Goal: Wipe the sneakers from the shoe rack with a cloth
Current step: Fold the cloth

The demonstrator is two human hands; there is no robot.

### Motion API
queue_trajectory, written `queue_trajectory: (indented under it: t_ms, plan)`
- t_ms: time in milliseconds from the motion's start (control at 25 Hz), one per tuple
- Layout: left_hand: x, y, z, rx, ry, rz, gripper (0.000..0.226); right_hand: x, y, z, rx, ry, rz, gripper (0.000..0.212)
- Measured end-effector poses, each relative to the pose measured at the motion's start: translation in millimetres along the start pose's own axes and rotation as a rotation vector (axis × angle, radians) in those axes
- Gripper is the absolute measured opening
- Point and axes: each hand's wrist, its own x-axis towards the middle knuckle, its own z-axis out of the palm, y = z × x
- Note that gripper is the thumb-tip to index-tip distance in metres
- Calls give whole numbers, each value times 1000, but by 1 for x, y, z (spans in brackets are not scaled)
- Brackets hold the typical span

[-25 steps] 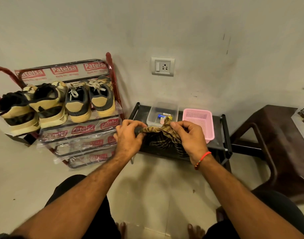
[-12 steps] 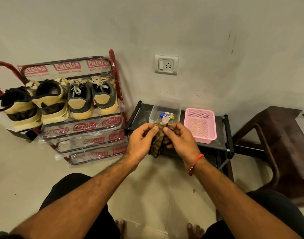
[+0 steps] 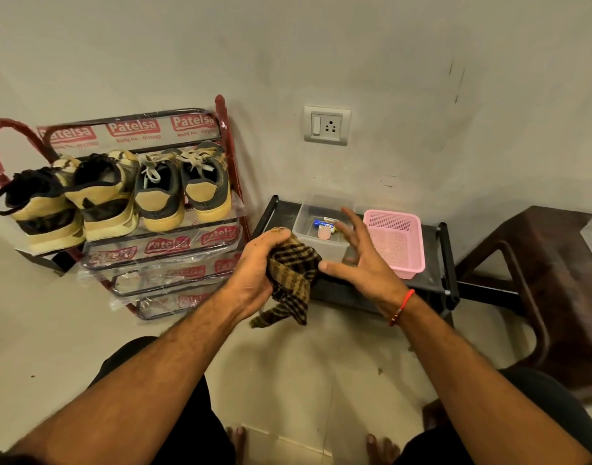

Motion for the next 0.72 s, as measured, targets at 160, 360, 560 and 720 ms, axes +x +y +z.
queue_trajectory:
  t_ms: [160, 360, 560, 720]
  plan:
    - [0, 3, -9, 140, -264, 16, 24, -2, -4, -5, 53, -297, 61, 68]
    - [11, 2, -28, 1070, -136, 221, 18, 3, -8, -10, 81, 203, 37, 24]
    - [20, 0, -38, 1327, 281, 363, 14, 5, -5, -14, -294, 71, 213, 12]
    - [20, 3, -35, 1009, 290, 295, 27, 5, -4, -15, -160, 75, 186, 10]
